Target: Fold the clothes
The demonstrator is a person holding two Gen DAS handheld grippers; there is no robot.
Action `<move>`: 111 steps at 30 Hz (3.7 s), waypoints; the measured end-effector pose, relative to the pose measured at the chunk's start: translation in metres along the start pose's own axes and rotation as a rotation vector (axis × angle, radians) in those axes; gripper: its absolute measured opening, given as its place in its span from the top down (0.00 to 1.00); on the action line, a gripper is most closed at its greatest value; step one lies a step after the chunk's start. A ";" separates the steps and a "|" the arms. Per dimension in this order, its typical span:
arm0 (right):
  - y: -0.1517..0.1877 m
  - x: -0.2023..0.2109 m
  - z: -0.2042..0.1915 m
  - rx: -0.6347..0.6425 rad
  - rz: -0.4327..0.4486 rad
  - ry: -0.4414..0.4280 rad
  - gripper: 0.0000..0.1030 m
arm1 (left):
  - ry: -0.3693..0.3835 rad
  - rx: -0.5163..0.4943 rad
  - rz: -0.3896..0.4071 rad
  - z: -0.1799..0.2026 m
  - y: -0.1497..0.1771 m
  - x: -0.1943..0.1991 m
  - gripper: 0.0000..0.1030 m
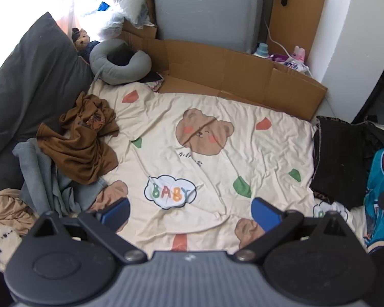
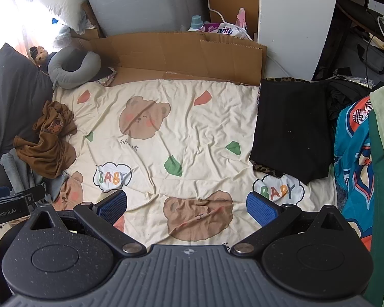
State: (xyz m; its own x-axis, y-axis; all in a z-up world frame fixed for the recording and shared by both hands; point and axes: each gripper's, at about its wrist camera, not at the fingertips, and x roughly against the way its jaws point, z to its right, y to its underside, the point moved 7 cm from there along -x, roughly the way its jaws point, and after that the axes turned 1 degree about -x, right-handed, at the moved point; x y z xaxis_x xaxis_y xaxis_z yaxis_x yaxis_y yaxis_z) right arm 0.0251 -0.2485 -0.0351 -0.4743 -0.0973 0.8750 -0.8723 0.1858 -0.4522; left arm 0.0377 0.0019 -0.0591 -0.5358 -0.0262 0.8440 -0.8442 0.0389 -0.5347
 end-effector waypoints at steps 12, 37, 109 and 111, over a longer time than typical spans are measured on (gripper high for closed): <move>0.002 0.000 0.001 0.008 -0.009 0.025 0.01 | 0.000 0.003 -0.008 -0.001 -0.003 -0.002 0.01; 0.000 -0.002 0.000 0.009 -0.009 0.020 0.01 | 0.070 0.040 -0.029 -0.004 0.001 -0.004 0.01; -0.035 0.019 -0.020 0.074 0.059 0.007 0.01 | 0.063 0.236 0.028 -0.124 -0.036 0.055 0.01; -0.040 0.016 -0.024 0.076 0.062 -0.002 0.01 | 0.046 0.211 0.023 -0.129 -0.036 0.054 0.01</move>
State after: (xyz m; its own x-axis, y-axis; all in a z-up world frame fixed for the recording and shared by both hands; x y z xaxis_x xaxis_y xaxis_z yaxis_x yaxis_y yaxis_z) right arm 0.0552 -0.2344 0.0008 -0.5281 -0.0895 0.8444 -0.8475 0.1173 -0.5176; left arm 0.0418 0.1280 0.0114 -0.5575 0.0177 0.8300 -0.8196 -0.1714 -0.5468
